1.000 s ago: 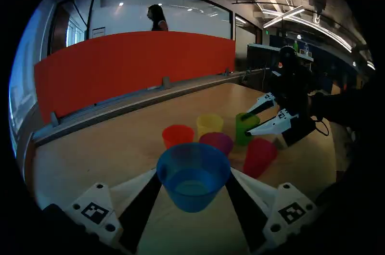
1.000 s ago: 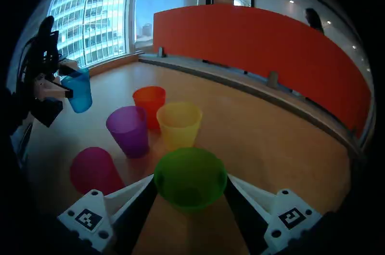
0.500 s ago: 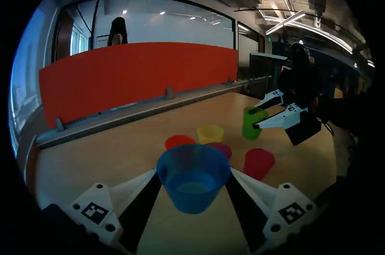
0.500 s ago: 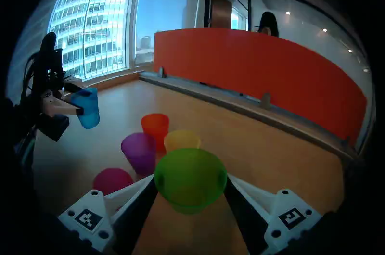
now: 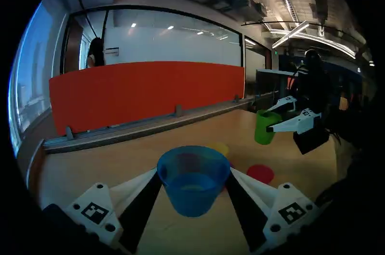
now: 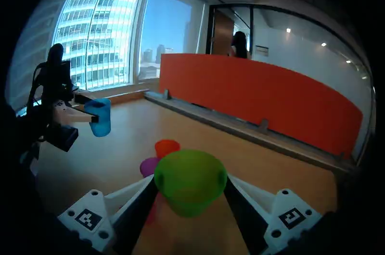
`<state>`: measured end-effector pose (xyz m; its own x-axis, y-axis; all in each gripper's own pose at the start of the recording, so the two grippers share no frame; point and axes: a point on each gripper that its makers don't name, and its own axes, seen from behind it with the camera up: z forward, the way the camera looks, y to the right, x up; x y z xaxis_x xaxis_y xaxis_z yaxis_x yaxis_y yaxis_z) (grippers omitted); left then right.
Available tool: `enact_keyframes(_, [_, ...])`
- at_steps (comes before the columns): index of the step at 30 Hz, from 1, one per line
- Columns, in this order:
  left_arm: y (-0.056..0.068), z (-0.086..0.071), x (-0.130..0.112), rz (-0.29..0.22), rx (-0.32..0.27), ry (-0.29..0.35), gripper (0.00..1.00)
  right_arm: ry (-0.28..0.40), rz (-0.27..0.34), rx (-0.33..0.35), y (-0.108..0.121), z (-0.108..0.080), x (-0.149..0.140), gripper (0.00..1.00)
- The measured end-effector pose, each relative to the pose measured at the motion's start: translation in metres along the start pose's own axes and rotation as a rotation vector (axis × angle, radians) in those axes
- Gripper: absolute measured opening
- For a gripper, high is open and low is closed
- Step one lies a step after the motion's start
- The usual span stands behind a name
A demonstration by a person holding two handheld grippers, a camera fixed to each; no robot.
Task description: Pour water
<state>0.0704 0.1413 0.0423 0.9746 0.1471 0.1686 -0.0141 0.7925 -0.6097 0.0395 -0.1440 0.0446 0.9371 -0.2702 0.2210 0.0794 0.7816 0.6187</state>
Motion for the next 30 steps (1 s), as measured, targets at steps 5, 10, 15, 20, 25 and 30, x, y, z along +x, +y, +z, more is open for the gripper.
enact_keyframes(5, [-0.002, -0.011, 0.013, 0.005, 0.012, 0.033, 0.86, 0.045, -0.003, 0.003, -0.009, -0.008, 0.019, 0.92])
enact_keyframes(10, [-0.002, -0.019, 0.023, 0.010, 0.018, 0.057, 0.86, 0.089, -0.016, 0.009, -0.016, -0.016, 0.037, 0.92])
enact_keyframes(15, [0.000, -0.025, 0.035, 0.020, 0.023, 0.088, 0.87, 0.132, -0.032, 0.012, -0.021, -0.022, 0.053, 0.92])
enact_keyframes(20, [0.003, -0.028, 0.047, 0.019, 0.024, 0.115, 0.87, 0.174, -0.032, 0.013, -0.025, -0.027, 0.067, 0.92])
enact_keyframes(25, [0.006, -0.031, 0.054, 0.032, 0.029, 0.124, 0.87, 0.212, -0.024, 0.015, -0.026, -0.032, 0.078, 0.92])
enact_keyframes(30, [0.010, -0.033, 0.060, 0.039, 0.027, 0.132, 0.87, 0.237, -0.022, 0.018, -0.028, -0.036, 0.086, 0.92])
